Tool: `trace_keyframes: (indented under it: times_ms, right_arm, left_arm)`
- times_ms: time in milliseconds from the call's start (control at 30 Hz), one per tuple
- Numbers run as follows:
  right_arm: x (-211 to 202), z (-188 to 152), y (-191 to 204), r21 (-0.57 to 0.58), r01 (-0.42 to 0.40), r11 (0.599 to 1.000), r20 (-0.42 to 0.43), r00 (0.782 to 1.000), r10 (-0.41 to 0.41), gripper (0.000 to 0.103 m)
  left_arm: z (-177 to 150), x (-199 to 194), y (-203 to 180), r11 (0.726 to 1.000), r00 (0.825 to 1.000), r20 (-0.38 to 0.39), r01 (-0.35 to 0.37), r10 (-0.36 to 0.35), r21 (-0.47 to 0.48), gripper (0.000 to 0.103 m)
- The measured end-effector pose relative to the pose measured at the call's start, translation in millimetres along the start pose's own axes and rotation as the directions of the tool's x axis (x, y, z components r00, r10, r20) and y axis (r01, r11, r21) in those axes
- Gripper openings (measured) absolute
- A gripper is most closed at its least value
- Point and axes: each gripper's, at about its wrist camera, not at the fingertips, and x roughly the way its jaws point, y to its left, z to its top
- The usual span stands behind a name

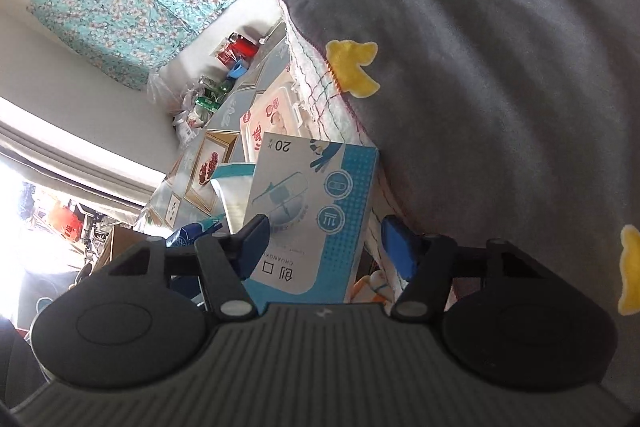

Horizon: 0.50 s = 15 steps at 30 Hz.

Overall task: Organize soft objects
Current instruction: 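Move the left tool to the blue bandage box and grasp it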

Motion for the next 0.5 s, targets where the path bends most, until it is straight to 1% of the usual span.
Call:
trace_keyframes:
  times_ms: [133, 200, 333, 500]
  right_arm:
    - [13, 6, 3, 0.002, -0.008, 1.000, -0.003, 1.000, 0.008, 0.061]
    - [19, 7, 7, -0.002, -0.014, 1.000, -0.007, 1.000, 0.014, 0.057]
    - [23, 6, 19, -0.043, 0.010, 0.999, 0.014, 1.000, -0.009, 0.048]
    - [24, 5, 33, -0.081, 0.036, 0.996, 0.046, 0.998, -0.032, 0.042]
  left_arm:
    - [5, 17, 0, 1.000, 0.999, -0.027, 0.017, -0.017, -0.009, 0.037]
    - [8, 20, 0, 1.000, 0.999, -0.028, 0.025, -0.026, -0.016, 0.037]
    - [10, 24, 1, 0.999, 0.998, -0.037, 0.041, -0.042, -0.036, 0.036]
    - [10, 23, 3, 0.996, 0.997, -0.038, 0.059, -0.061, -0.064, 0.037]
